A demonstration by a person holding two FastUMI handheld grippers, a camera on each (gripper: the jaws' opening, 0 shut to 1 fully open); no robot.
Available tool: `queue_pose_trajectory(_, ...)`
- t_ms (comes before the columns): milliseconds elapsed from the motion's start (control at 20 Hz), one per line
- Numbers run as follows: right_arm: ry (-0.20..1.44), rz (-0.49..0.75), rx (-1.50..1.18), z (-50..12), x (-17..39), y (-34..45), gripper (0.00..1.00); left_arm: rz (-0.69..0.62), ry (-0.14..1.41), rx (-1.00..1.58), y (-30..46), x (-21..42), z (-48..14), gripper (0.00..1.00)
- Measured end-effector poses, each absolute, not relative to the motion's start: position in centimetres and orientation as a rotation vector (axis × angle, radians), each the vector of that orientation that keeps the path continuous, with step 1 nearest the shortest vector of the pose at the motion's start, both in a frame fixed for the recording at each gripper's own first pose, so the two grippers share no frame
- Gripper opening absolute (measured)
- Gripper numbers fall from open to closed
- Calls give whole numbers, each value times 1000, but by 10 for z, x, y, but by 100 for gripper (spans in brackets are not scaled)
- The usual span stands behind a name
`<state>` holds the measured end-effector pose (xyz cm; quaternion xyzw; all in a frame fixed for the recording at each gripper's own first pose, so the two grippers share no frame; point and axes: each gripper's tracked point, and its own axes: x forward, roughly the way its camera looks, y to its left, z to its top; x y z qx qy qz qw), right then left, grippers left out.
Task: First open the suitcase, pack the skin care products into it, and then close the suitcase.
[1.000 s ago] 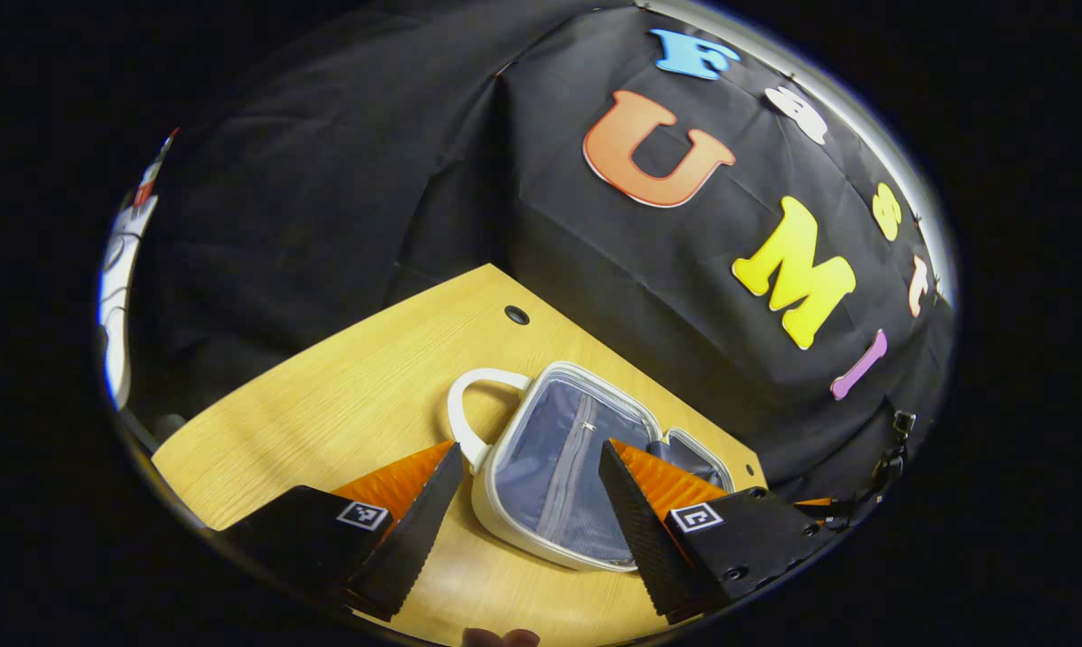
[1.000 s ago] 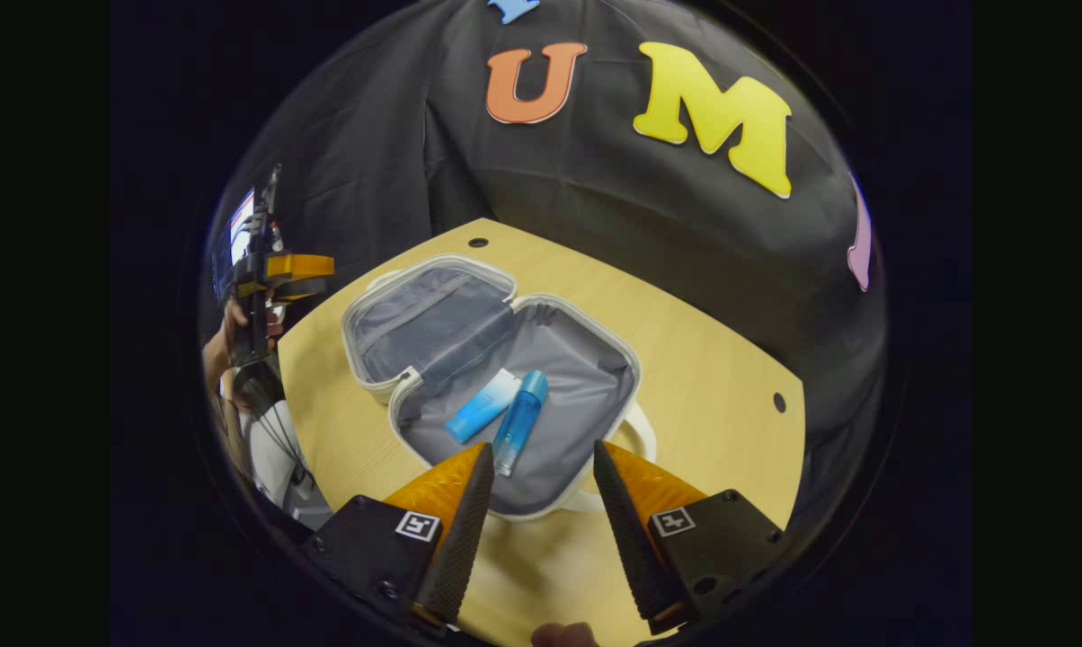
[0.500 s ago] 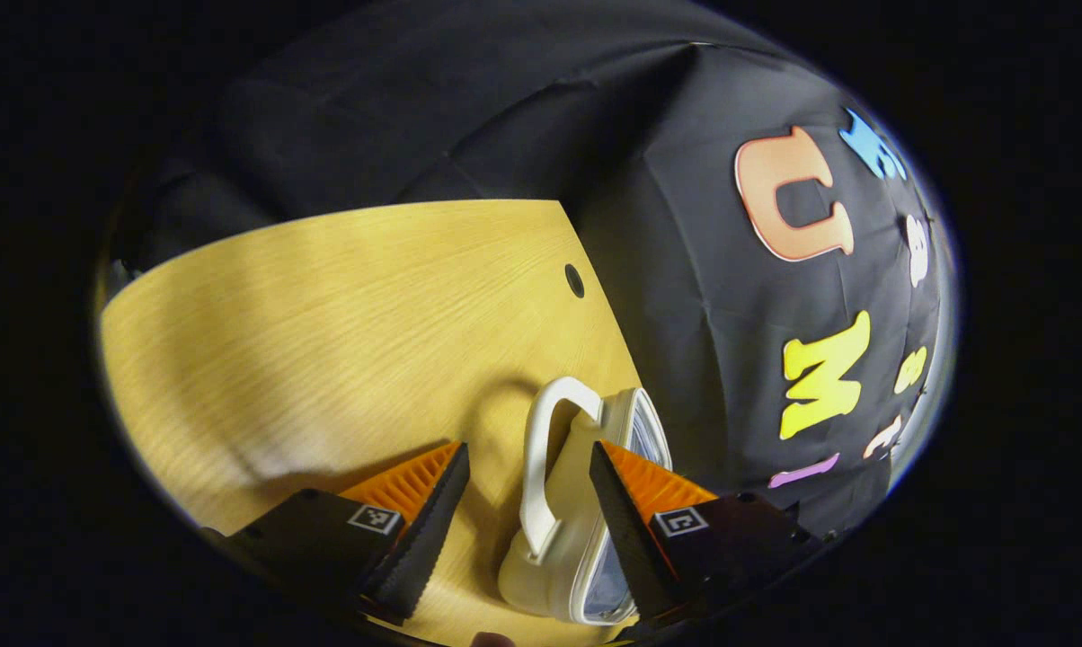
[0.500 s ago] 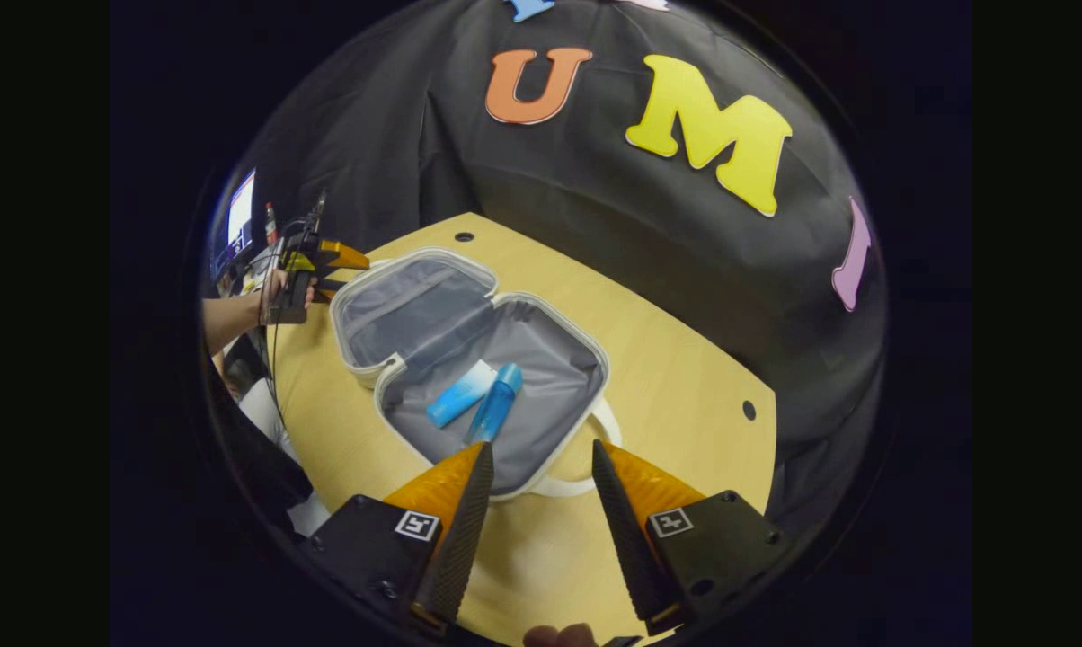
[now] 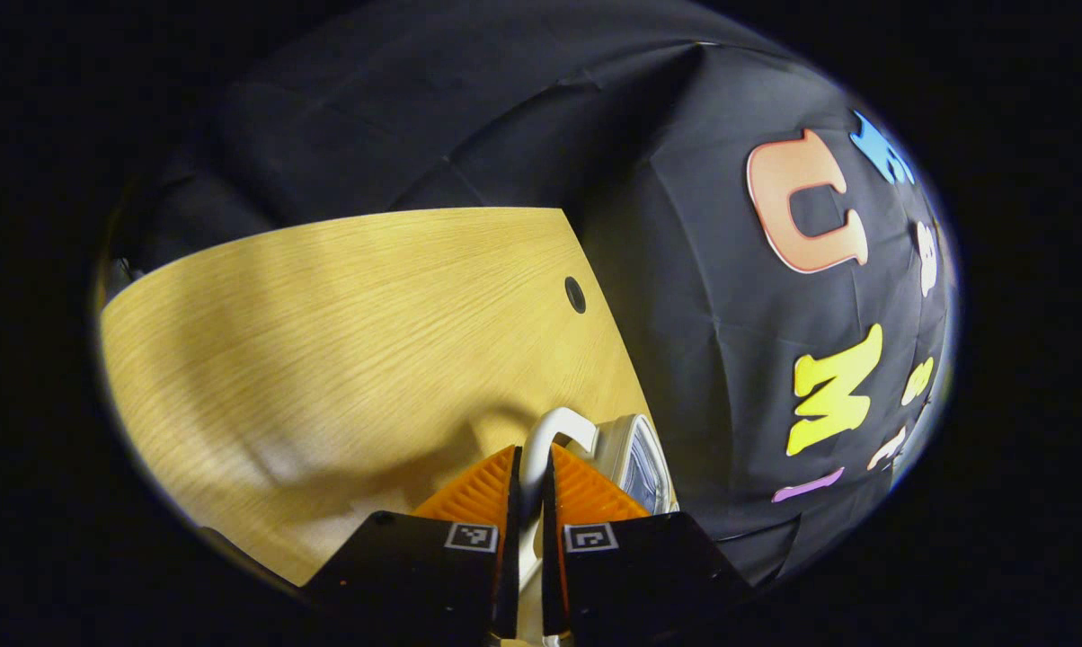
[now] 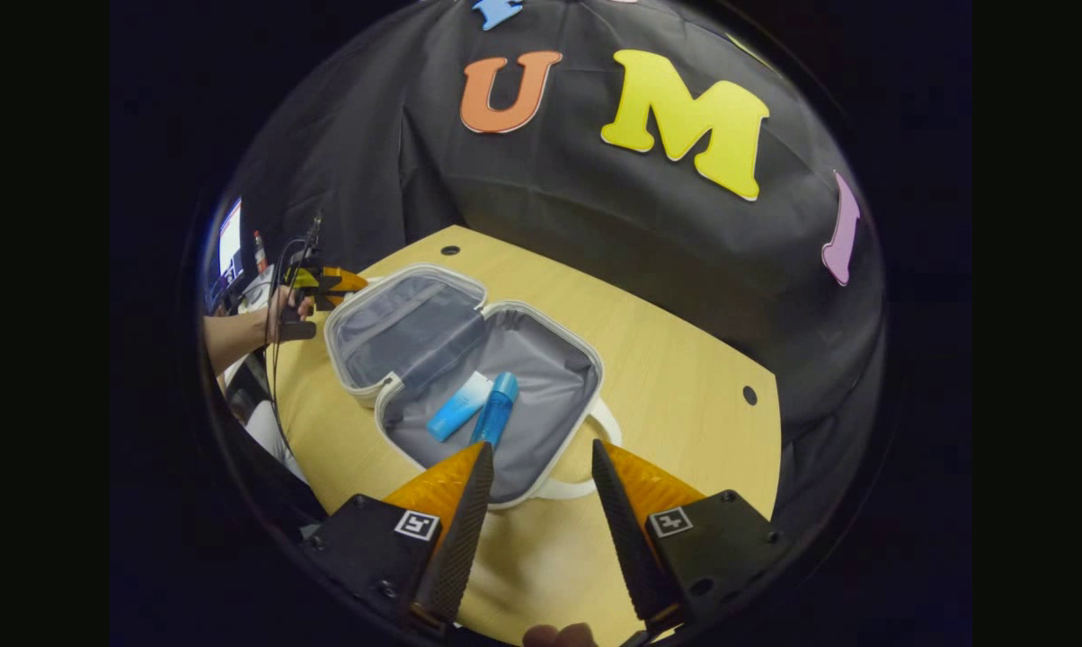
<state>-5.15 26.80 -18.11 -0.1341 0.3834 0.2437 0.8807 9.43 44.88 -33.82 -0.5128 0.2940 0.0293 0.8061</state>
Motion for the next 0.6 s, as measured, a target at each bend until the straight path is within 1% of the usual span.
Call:
queue_pose_trajectory(150,774,508,-259,-177,-55,265,66,65,615,-1007,442,99,-305,10)
queue_pose_trajectory(200,758,505,-245,-172,-55,264,67,60,596,-969,438,101,-287,8)
queue_pose_trajectory(250,742,498,-228,-167,-54,260,65,47,576,-927,434,103,-263,8)
queue_pose_trajectory(300,726,487,-210,-161,-55,256,66,27,554,-884,427,105,-240,8)
queue_pose_trajectory(350,706,476,-194,-157,-54,253,65,8,529,-839,418,107,-214,8)
queue_pose_trajectory(400,689,459,-184,-154,-52,248,67,-10,512,-793,407,106,-191,8)
queue_pose_trajectory(450,679,451,-172,-153,-52,243,67,-32,499,-739,392,103,-172,8)
queue_pose_trajectory(550,674,435,-146,-153,-55,234,66,-60,489,-603,358,97,-138,8)
queue_pose_trajectory(600,676,428,-132,-154,-57,229,65,-88,477,-521,339,97,-124,8)
